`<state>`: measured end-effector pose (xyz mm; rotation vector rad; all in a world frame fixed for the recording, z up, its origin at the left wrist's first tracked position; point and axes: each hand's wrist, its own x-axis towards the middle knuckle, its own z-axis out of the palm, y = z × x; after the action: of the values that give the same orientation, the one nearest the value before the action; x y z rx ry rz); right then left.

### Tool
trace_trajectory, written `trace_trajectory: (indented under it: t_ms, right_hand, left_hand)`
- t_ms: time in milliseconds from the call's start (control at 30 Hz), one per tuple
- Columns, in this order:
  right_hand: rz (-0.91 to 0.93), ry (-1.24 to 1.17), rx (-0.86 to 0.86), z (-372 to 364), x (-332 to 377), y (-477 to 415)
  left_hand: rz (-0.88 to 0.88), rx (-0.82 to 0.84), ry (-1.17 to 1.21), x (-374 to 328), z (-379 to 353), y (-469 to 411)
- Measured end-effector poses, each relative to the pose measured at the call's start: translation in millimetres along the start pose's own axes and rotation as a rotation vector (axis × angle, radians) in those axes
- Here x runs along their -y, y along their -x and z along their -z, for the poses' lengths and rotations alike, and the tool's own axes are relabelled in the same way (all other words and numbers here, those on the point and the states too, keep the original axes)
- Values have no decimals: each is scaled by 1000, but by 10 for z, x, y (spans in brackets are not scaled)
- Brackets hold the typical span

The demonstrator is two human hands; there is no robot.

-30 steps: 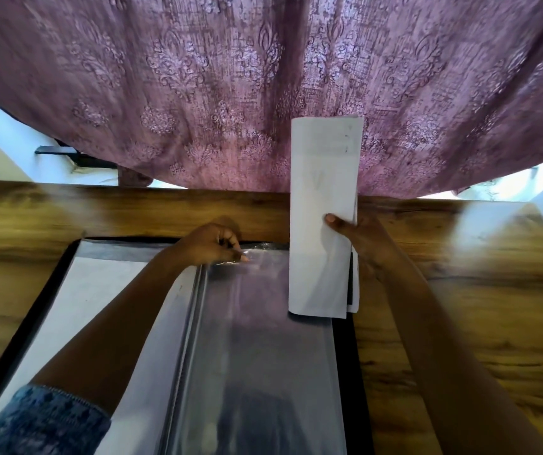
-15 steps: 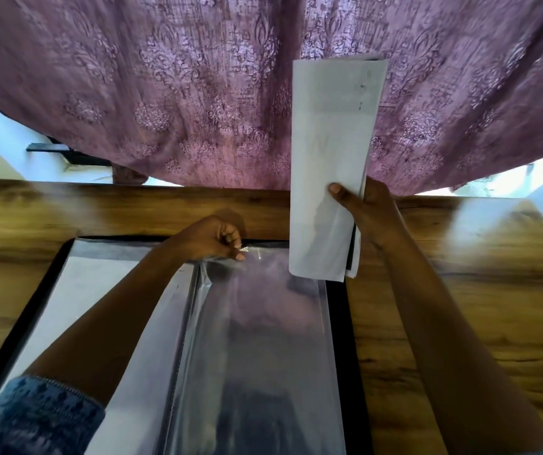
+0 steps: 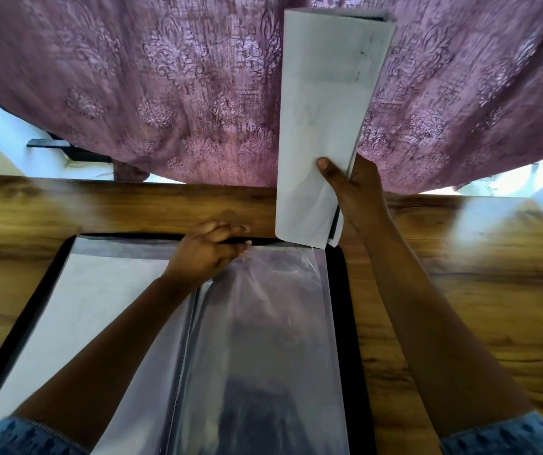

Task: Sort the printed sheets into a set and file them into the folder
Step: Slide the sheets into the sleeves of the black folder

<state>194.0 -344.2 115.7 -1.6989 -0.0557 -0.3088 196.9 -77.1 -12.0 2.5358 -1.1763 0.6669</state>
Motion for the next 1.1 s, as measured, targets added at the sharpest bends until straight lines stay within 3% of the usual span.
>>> trace_trajectory:
  t_ms: [100, 300, 533, 700, 933, 1100]
  right_hand:
    - [5, -50, -14, -83, 8, -14]
    - [-23, -228, -15, -313, 74, -152]
    - [-229, -652, -28, -638, -346, -143]
    - [-368, -859, -69, -637, -526, -11]
    - [-501, -571, -44, -396, -658, 21]
    - [-420, -274, -13, -318, -559, -62]
  left_hand:
    - [-36, -82, -22, -64, 26, 42]
    - [-70, 63, -41, -135, 66, 11]
    - [191, 201, -68, -114, -2, 178]
    - [184, 243, 17, -29, 3, 218]
    - [325, 116, 289, 75, 2, 234]
    - [419, 92, 469, 49, 36, 84]
